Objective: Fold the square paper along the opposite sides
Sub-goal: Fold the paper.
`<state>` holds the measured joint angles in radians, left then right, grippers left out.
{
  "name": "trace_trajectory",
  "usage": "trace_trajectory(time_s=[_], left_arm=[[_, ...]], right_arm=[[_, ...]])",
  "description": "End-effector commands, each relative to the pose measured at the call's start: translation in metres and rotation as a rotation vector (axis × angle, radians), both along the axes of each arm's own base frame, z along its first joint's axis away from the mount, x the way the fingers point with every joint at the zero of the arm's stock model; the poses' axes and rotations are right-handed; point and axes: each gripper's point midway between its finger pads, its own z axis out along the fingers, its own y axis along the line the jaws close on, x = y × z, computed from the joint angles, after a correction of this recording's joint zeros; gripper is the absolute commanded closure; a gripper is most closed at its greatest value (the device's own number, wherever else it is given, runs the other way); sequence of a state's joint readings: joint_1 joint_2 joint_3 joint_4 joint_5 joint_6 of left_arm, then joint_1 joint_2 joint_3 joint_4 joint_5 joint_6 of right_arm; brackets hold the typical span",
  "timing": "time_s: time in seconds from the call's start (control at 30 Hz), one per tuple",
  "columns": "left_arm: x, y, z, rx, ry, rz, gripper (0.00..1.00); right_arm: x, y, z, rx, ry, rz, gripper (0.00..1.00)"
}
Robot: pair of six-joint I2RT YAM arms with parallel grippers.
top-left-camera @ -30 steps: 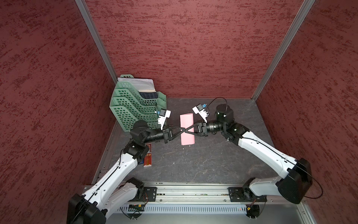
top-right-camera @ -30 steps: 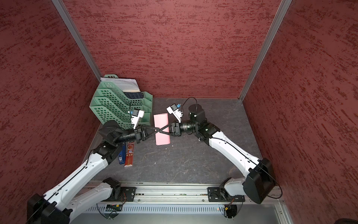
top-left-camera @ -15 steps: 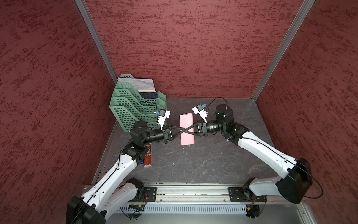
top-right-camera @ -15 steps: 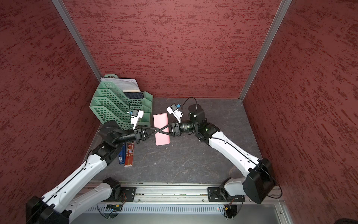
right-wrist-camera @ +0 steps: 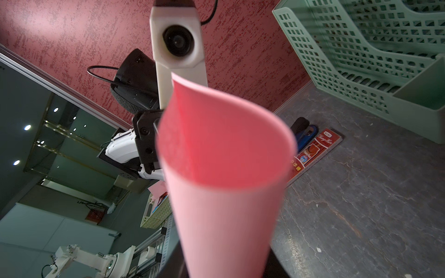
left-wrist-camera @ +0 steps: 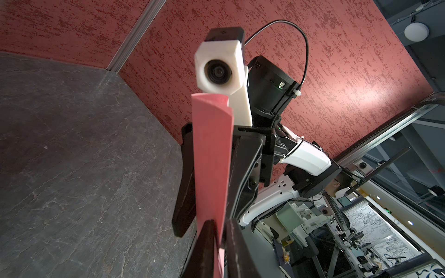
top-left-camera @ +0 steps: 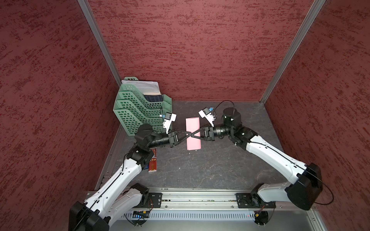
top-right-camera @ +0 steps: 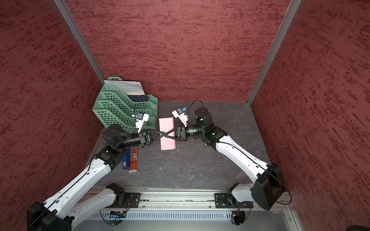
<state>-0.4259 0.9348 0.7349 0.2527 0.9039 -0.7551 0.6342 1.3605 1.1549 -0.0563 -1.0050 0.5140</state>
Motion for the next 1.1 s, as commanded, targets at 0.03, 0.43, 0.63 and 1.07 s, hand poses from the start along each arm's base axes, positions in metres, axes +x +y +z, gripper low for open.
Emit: trace_trajectory(time_s=[0.03, 0.43, 0.63, 1.07], left_arm=[[0.004, 0.002, 0.006, -0.002, 0.002, 0.032, 0.86], [0.004, 0.005, 0.008, -0.008, -0.005, 0.058, 1.0], [0.006, 0.004, 0.004, 0.004, 0.005, 0.066, 1.0], [-0.004, 0.012, 0.026, -0.051, -0.081, 0.04, 1.0]], right_arm=[[-0.01, -0.002, 0.026, 0.037, -0.081, 0.024, 0.68], [-0.009, -0.001, 0.025, 0.024, -0.078, 0.02, 0.72], [-0.011, -0.002, 0.03, 0.042, -0.081, 0.027, 0.68], [-0.028, -0.005, 0.036, 0.094, -0.07, 0.112, 0.54]])
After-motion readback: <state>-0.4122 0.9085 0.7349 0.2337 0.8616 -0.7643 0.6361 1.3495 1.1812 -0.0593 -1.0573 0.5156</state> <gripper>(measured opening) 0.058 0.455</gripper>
